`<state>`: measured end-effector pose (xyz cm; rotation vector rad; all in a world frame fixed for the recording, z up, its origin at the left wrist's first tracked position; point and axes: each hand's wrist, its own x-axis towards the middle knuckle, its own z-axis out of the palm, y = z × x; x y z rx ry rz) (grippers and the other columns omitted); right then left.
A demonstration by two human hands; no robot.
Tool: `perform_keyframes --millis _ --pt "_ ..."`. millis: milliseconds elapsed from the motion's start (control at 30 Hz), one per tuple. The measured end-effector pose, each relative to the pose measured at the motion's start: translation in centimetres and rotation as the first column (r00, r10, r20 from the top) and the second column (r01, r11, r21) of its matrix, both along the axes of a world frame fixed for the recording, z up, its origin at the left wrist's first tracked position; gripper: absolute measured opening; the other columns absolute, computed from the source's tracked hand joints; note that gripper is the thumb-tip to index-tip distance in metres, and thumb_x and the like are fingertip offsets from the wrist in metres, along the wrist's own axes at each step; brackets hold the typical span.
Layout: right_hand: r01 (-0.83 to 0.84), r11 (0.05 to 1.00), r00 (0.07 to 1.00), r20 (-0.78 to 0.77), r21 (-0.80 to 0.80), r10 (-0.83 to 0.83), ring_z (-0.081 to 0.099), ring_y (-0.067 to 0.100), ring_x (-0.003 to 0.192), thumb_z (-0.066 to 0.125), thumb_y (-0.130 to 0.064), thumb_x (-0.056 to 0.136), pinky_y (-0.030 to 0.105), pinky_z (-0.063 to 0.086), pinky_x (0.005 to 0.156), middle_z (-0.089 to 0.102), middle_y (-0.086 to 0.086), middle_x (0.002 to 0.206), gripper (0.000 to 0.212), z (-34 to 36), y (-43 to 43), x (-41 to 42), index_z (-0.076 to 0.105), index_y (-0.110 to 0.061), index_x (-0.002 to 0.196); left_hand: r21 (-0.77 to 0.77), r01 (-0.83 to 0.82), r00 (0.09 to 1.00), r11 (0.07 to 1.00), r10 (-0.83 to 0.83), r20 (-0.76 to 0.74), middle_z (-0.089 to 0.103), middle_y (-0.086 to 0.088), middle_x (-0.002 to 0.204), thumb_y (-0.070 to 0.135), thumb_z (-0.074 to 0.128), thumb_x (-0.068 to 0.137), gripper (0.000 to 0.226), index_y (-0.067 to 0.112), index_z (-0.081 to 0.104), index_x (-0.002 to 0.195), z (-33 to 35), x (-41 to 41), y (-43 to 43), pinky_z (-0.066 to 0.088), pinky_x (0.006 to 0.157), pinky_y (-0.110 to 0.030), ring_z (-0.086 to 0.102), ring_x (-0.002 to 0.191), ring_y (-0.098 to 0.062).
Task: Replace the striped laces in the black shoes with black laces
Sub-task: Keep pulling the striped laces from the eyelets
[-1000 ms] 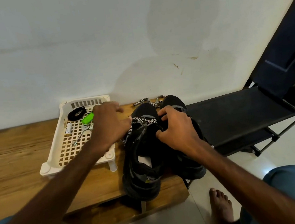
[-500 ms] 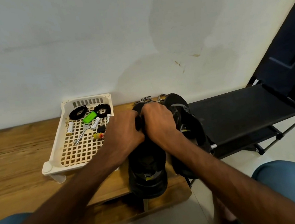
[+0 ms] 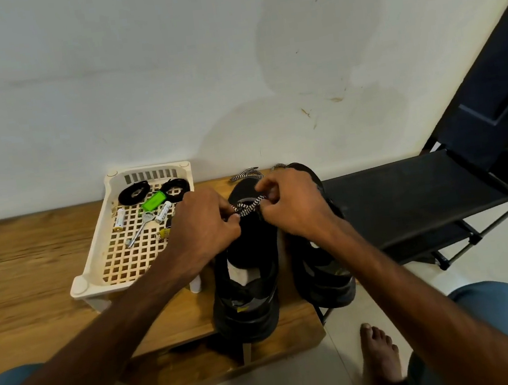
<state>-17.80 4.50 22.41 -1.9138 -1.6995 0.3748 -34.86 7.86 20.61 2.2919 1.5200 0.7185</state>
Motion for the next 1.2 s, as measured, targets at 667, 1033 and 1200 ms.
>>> perform_keyframes --millis 667,1033,1200 --pt "0.233 0.964 0.971 -0.092 0.13 -0.223 0.07 0.003 0.077 0.077 -0.016 0.086 0.015 0.059 0.074 0.079 -0.002 0.09 0.006 1.4 0.3 4.2 0.083 -0.017 0.089 -0.012 -0.023 0.999 1.0 0.023 -0.022 0.077 0.001 0.075 0.021 0.071 0.085 0.013 0.018 0.084 0.085 0.2 0.2 0.2 0.061 0.069 -0.031 0.068 0.064 -0.012" --pt "-0.148 0.986 0.924 0.343 -0.078 0.166 0.038 0.029 0.142 0.071 -0.015 0.09 0.051 0.04 0.112 0.052 0.012 0.147 0.021 -1.3 0.8 -2.8 0.077 -0.01 0.109 -0.002 0.045 0.999 0.999 -0.045 -0.014 0.074 0.001 0.068 0.02 0.068 0.08 0.016 0.019 0.084 0.082 0.0 -0.1 0.2 0.057 0.056 -0.032 0.062 0.054 -0.011" --pt "-0.141 0.989 0.99 0.021 0.032 0.14 0.063 0.014 0.121 0.077 -0.012 0.086 0.032 0.048 0.105 0.07 0.002 0.13 0.013 0.3 1.6 -1.0 0.084 -0.016 0.095 0.021 0.0 1.0 1.0 0.0 -0.006 0.074 0.001 0.066 0.022 0.072 0.08 0.013 0.019 0.084 0.08 -0.1 -0.5 0.5 0.058 0.058 -0.03 0.065 0.055 -0.012"
